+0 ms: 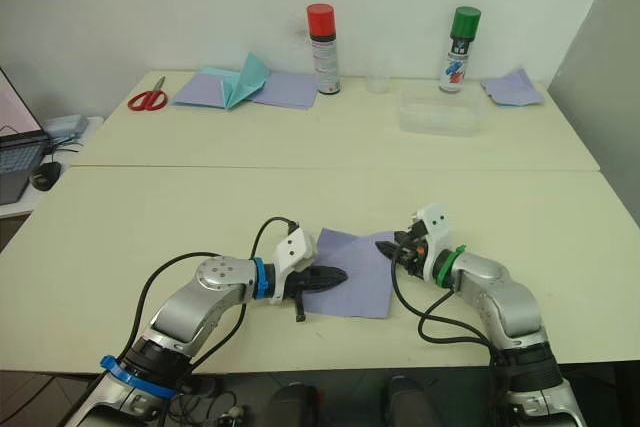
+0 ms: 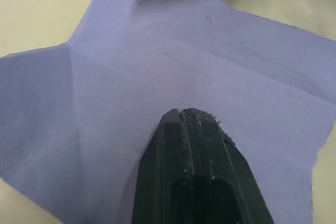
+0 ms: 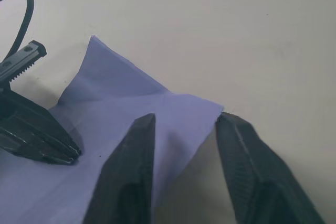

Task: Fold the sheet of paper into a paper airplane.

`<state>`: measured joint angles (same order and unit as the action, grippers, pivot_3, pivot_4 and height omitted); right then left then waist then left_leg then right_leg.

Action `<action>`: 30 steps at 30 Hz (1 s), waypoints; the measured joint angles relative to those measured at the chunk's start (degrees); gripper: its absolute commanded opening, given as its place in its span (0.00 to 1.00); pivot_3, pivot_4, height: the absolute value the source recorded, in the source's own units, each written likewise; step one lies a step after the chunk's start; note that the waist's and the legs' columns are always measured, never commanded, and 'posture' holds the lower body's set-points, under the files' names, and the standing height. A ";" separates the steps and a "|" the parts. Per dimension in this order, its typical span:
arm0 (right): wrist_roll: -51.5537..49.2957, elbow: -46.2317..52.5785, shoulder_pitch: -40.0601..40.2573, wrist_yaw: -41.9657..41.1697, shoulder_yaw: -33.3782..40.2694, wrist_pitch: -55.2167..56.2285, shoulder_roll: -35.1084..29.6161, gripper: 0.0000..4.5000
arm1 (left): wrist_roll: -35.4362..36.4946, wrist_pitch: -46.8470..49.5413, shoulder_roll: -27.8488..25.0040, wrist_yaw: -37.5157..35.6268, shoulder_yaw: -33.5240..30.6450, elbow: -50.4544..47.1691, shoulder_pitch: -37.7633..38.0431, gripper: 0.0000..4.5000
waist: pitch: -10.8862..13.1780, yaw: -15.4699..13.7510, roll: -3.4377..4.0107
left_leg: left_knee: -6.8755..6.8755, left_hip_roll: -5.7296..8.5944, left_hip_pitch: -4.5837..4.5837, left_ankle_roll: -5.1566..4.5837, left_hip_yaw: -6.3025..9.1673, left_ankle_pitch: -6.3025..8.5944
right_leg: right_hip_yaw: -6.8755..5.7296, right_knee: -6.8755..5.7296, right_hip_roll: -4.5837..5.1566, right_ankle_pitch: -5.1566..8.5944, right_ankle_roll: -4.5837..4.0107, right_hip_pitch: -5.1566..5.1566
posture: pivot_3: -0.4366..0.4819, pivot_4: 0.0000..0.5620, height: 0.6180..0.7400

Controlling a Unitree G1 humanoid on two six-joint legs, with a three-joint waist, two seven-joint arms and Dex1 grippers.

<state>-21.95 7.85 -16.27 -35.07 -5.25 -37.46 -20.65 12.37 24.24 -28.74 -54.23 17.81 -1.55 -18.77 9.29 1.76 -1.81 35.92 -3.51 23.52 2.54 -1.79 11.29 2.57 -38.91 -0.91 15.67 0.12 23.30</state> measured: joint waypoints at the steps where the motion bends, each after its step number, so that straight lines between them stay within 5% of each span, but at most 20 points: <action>1: 0.61 0.00 0.03 -0.15 -0.70 0.91 -0.20 0.15 | -0.05 0.02 0.01 0.01 0.00 -0.01 -0.01 0.00 | 0.00 0.00 0.00 | 0.00 0.00 0.00 0.00 0.02 0.00 | 0.00 0.00 0.00 0.00 -0.01 0.00 | 0.48 0.27 1.00; 3: 1.72 0.00 0.03 -0.91 -1.84 2.97 -0.50 0.00 | -0.15 0.05 0.02 0.05 -0.01 -0.03 -0.01 0.00 | 0.00 0.00 0.00 | 0.00 0.00 0.00 0.00 0.03 0.00 | 0.00 0.00 -0.01 0.01 -0.01 0.00 | 0.48 0.27 1.00; 12: 9.35 0.20 0.00 -5.85 -9.35 13.14 -4.06 0.00 | -0.22 0.21 0.14 0.11 -0.04 -0.12 0.02 0.00 | 0.01 -0.01 -0.01 | 0.00 0.00 0.00 0.00 0.01 0.00 | -0.01 0.02 0.00 0.07 -0.11 0.00 | 0.48 0.27 1.00; 30: 16.15 -3.28 -2.03 -6.53 -14.09 12.94 -2.44 0.00 | -0.22 0.57 0.28 0.98 -0.14 -0.65 0.41 0.00 | 0.01 0.00 -0.01 | 0.00 -0.01 -0.02 0.00 0.02 0.00 | -0.02 0.02 0.01 0.10 -0.17 -0.01 | 0.48 0.27 1.00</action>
<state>-5.80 4.57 -18.30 -41.60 -19.33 -24.52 -23.09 12.15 24.82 -28.45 -53.25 17.67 -2.20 -18.35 9.30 1.76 -1.83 35.93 -3.53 23.50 2.55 -1.77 11.28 2.55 -38.89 -0.91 15.77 -0.05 23.29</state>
